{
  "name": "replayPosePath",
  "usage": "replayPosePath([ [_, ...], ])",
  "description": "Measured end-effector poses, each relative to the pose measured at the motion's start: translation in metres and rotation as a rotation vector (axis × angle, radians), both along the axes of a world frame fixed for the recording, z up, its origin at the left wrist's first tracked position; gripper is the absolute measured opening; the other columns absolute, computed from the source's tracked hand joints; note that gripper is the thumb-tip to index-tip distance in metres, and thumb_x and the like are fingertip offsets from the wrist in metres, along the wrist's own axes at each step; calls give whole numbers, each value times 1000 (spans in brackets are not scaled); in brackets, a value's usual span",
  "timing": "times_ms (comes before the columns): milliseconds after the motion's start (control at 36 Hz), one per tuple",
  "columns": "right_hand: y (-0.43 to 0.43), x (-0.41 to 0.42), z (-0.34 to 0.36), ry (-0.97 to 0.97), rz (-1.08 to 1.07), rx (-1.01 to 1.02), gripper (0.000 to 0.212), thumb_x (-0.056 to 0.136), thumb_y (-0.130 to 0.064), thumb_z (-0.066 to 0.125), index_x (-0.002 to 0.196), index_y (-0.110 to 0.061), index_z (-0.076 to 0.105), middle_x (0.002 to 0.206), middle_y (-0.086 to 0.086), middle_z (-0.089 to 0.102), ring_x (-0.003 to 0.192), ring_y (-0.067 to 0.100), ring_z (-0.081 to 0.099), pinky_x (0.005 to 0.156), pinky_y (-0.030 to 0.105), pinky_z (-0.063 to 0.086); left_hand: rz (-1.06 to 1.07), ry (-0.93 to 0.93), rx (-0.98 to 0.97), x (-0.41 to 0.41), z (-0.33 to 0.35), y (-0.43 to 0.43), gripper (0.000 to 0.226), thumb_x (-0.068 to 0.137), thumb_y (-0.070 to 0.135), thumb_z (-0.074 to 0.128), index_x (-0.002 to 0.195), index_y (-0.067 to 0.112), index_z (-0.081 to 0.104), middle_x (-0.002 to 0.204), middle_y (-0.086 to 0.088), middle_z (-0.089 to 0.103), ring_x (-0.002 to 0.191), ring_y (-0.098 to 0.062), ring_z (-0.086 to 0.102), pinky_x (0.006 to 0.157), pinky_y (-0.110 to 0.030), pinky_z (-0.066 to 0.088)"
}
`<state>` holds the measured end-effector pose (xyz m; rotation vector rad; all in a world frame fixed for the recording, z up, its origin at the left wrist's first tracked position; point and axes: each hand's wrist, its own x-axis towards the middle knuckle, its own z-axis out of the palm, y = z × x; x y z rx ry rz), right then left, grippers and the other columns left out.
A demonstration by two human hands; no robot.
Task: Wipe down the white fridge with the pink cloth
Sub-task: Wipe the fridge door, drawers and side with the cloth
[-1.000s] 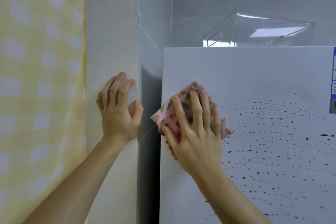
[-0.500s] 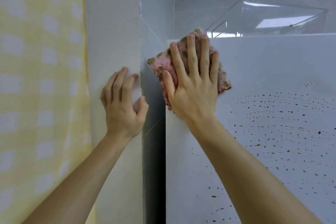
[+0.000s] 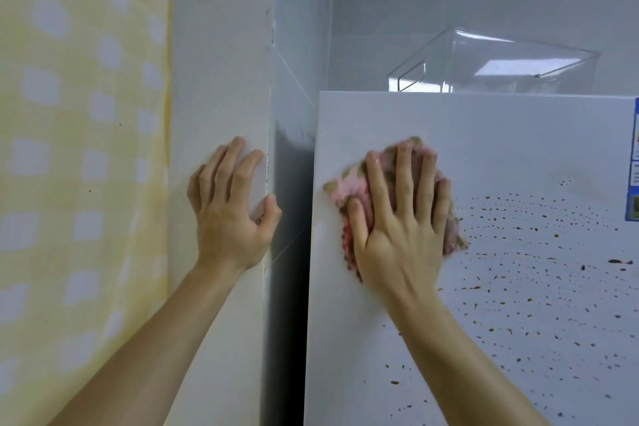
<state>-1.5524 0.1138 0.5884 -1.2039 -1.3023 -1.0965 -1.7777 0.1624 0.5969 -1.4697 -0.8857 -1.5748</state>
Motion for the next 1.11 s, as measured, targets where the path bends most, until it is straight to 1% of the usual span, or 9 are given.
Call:
replayPosePath([
  [111,3,0,69,103,0,38,64,110,-54,21,168,-28,16,176,9,8,163,34,2,132,51,-2,11,-7,5,1,-1,0,57,92,31,57,146,12,57,162,-10,44,150,-33,38,120,-57,30],
  [167,3,1,79,106,-8,41,64,111,-54,20,168,-27,16,176,10,8,163,35,2,132,52,-1,4,-8,10,1,-1,-1,56,92,31,56,145,12,57,162,-10,44,150,-33,38,120,-56,30],
  [250,-1,5,65,86,-21,35,64,111,-54,18,169,-26,14,176,10,7,163,35,2,132,51,1,0,-10,13,2,-1,-2,56,93,30,56,145,11,57,162,-11,44,150,-34,38,120,-56,29],
  [361,-6,13,13,125,-20,-26,66,110,-54,23,169,-27,10,177,10,1,163,34,-4,132,53,0,7,2,5,1,-1,-2,56,93,31,55,145,11,57,161,-11,44,150,-34,38,120,-55,29],
  [500,-8,29,-30,114,-46,-39,66,109,-53,29,168,-26,18,176,10,4,163,35,0,131,56,5,44,23,36,-5,2,3,55,92,35,55,143,12,58,158,-12,48,145,-38,44,114,-56,33],
  [694,0,34,60,150,-13,67,62,111,-51,25,168,-27,18,176,12,9,163,35,3,132,51,2,39,19,24,-4,2,1,56,91,33,56,143,13,57,157,-13,48,144,-38,44,114,-55,32],
  [778,0,35,77,167,-30,60,61,112,-49,26,168,-28,15,176,11,9,163,35,2,132,50,0,46,10,26,-1,2,-1,56,90,31,57,142,11,58,156,-14,49,144,-38,44,114,-55,32],
  [889,-4,33,49,179,-18,45,62,112,-51,21,168,-26,15,176,11,7,163,34,0,133,50,0,29,-17,-8,6,3,-6,56,88,27,58,141,10,56,157,-14,48,145,-39,43,116,-56,31],
  [1111,-15,54,-70,155,-42,-52,64,110,-52,28,167,-24,22,176,11,6,163,36,3,131,56,8,7,-23,-40,6,2,-6,58,89,26,59,145,10,52,159,-13,44,148,-38,39,118,-57,30],
])
